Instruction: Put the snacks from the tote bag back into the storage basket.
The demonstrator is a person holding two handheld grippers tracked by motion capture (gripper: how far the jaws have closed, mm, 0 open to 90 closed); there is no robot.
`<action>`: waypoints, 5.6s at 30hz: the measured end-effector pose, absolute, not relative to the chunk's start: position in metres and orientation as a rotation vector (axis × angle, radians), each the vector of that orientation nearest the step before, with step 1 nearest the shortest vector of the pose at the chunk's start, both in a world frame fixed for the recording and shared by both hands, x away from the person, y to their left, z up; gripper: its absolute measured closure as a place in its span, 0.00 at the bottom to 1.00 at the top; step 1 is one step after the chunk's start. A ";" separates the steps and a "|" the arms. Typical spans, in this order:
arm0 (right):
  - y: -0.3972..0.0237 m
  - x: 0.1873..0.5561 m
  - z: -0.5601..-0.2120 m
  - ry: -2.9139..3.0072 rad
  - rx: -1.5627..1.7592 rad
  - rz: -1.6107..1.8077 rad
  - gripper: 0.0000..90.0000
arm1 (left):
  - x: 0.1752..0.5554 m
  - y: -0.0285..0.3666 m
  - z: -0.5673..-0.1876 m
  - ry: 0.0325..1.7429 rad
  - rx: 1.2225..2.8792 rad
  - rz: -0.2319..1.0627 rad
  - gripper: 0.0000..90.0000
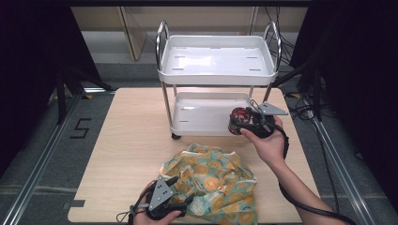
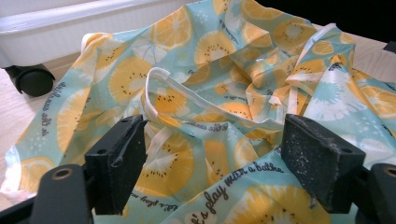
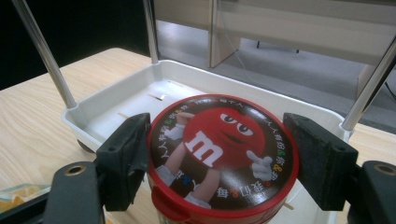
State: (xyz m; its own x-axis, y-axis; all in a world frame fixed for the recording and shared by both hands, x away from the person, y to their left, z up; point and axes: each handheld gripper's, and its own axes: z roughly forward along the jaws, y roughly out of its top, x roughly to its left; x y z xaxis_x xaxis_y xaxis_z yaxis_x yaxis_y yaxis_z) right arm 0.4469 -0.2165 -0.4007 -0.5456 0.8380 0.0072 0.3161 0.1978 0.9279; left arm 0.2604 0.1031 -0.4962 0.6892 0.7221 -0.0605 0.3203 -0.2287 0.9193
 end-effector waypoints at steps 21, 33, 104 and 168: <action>-0.213 0.452 -0.401 1.979 1.082 1.313 0.30 | 0.260 0.103 -0.496 0.823 1.826 0.460 0.25; -0.212 0.453 -0.402 1.984 1.097 1.309 0.30 | 0.261 0.104 -0.496 0.798 1.837 0.475 0.25; -0.201 0.471 -0.409 1.970 1.122 1.272 0.30 | 0.261 0.103 -0.497 0.820 1.815 0.454 0.25; -0.181 0.478 -0.415 1.929 1.120 1.232 0.30 | 0.261 0.102 -0.497 0.815 1.814 0.433 0.25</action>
